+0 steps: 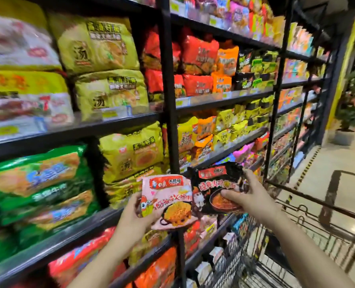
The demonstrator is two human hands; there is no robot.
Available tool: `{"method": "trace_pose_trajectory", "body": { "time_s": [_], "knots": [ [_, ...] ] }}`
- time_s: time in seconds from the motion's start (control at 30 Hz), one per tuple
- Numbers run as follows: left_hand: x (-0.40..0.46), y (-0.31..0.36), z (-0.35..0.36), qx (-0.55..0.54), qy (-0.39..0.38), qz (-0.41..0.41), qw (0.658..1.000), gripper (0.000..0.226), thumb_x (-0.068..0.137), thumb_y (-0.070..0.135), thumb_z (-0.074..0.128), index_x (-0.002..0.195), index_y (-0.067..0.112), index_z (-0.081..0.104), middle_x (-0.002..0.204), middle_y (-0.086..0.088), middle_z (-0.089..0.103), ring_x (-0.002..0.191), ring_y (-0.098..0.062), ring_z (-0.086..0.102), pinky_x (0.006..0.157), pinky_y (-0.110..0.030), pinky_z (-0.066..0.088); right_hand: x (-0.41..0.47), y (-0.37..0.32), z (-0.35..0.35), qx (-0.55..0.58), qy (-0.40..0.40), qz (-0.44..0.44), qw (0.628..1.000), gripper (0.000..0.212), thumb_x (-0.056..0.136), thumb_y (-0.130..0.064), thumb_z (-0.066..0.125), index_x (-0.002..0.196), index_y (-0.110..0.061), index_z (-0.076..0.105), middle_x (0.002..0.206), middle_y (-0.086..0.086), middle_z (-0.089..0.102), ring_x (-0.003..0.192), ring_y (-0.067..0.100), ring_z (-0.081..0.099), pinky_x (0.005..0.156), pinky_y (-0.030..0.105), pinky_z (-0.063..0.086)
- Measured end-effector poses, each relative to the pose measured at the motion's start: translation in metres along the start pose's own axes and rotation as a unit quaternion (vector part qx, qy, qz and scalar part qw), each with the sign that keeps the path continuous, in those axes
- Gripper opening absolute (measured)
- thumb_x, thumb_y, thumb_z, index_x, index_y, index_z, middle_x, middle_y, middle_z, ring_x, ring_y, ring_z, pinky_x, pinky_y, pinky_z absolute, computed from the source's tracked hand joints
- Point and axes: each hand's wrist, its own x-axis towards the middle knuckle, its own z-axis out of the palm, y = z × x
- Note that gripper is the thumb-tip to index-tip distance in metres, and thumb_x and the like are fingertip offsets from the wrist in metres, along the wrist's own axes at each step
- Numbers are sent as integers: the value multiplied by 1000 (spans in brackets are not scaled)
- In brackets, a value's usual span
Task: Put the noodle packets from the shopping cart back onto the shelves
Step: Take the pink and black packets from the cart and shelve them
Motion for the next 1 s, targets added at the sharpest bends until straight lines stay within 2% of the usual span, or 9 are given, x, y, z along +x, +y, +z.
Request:
{"method": "trace_pose_trajectory", "body": {
  "time_s": [0.13,0.23,0.33,0.43,0.57,0.67,0.73,0.83,1.0],
  "knots": [
    [-46,2,-74,7,35,10,999,61,74,16,89,125,19,55,112,-4,75,103,-22,72,90,-41,57,-30,-26,61,40,-29,-17,999,44,85,-3,80,104,-31,52,96,-13,67,67,-10,68,61,11,53],
    [-92,8,-131,25,68,19,997,55,78,8,86,123,19,56,110,2,76,98,-16,72,82,-31,59,-54,-42,111,58,-90,-22,994,52,82,-3,82,120,-25,54,114,12,75,94,13,75,84,37,62],
    [-145,15,-190,39,105,15,994,58,73,18,88,121,25,56,113,2,75,101,-16,72,86,-35,58,-83,-59,164,86,-143,-34,985,54,80,-7,85,121,-27,55,112,10,76,101,31,75,91,57,58],
    [-200,18,-245,55,139,9,989,58,78,21,88,124,28,54,115,3,74,103,-16,72,88,-41,59,-118,-82,214,103,-177,-37,978,53,79,-8,84,120,-25,55,111,12,77,94,28,76,82,46,62],
    [-275,32,-308,68,208,27,975,47,83,7,81,118,25,55,98,13,76,80,-4,71,64,-20,56,-165,-110,278,114,-226,-59,966,68,75,-22,91,131,-24,52,117,4,76,100,21,75,85,37,61],
    [-334,37,-355,54,251,10,966,48,80,10,85,113,27,55,96,3,76,76,-11,69,57,-37,60,-204,-137,326,128,-259,-88,953,57,81,-12,85,124,-29,53,114,-1,74,93,5,74,77,21,57],
    [-360,41,-375,49,268,7,962,49,80,9,85,115,23,55,101,-6,76,81,-18,71,65,-46,62,-221,-149,348,122,-271,-95,950,56,81,-13,86,122,-33,54,114,-2,75,97,7,74,84,28,59],
    [-411,54,-412,75,318,25,945,51,80,4,83,121,16,54,102,7,78,85,-5,72,68,-23,60,-251,-170,391,107,-307,-108,940,63,75,-25,91,126,-33,54,114,-2,76,104,19,74,99,48,56],
    [-485,68,-461,89,380,18,921,51,80,10,85,120,20,56,106,0,77,92,-9,74,71,-23,58,-300,-206,456,120,-374,-123,911,53,80,-13,86,121,-27,55,110,7,77,97,27,76,91,51,60]
  ]
}}
